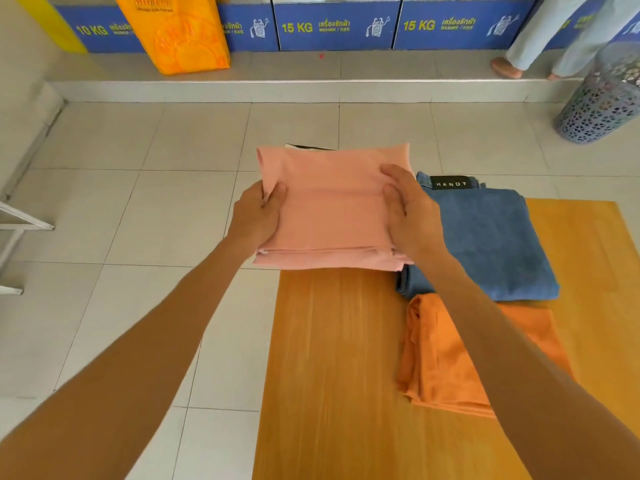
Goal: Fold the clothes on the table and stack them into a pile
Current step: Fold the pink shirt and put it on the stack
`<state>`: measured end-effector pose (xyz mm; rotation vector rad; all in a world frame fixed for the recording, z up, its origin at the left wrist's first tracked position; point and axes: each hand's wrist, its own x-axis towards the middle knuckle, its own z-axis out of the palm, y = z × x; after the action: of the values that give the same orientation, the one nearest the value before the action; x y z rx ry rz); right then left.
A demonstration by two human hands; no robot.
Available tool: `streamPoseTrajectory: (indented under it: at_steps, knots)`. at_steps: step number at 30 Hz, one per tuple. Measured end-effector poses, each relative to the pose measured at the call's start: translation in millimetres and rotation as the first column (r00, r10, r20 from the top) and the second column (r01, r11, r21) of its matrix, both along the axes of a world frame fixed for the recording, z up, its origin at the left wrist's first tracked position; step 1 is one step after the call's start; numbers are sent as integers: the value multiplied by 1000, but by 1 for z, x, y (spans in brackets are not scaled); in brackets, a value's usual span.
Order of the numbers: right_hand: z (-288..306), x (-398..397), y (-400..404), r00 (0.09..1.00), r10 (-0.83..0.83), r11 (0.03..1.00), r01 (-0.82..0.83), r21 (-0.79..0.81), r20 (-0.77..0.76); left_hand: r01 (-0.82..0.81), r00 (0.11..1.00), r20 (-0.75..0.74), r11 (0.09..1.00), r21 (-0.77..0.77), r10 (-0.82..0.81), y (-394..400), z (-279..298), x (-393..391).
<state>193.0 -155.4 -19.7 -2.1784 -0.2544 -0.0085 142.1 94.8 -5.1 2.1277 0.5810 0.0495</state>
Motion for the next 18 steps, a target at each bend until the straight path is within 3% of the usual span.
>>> streamPoseTrajectory:
  at_steps: [9,14,18]
  knots:
    - [-16,80,23,996,-29,994,38,-104,90,-24,1000,-3,995,95,24,17,-10,81]
    - [-26,83,26,997,-66,977,57,-207,-37,-55,990,-127,995,81,65,20,-33,95]
    - [-16,82,29,992,-105,982,91,-167,-75,-110,985,-128,993,38,114,23,-33,99]
